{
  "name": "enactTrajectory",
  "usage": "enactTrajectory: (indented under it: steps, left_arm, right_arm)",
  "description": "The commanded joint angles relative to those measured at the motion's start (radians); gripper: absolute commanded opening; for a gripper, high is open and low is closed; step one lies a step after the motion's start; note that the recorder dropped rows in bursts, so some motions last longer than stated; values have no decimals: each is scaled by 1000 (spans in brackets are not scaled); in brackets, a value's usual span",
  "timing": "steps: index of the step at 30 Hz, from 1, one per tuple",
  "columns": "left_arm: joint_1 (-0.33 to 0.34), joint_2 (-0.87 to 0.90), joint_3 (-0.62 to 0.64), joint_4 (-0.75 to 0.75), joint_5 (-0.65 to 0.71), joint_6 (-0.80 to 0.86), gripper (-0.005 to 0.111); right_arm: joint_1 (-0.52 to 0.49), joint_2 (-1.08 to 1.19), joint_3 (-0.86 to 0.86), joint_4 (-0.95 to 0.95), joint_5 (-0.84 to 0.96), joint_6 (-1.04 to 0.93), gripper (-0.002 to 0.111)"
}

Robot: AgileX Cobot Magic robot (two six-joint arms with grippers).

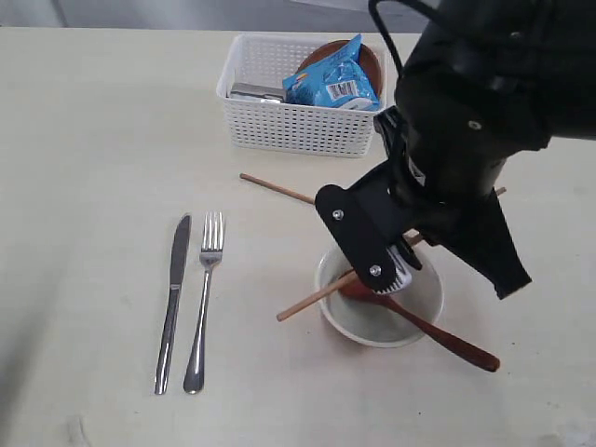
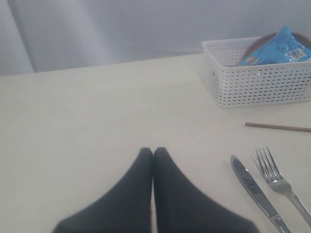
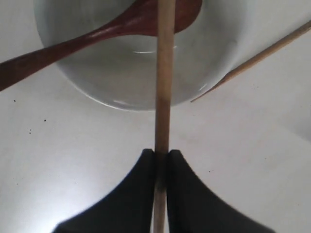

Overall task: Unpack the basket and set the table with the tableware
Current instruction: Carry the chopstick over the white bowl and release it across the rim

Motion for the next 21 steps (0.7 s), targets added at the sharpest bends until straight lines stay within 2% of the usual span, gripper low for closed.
enactTrajectory:
  steps: [1, 14, 21]
  left_arm:
    - [-6, -4, 2, -2, -11, -4, 0]
    - [-6, -4, 2, -2, -11, -4, 0]
    - [-6, -4, 2, -2, -11, -4, 0]
  right_arm:
    - [-39, 15, 42, 16, -19, 3, 0]
    - [-52, 18, 155, 56, -188, 65, 0]
    - [-52, 18, 168, 41, -179, 93, 0]
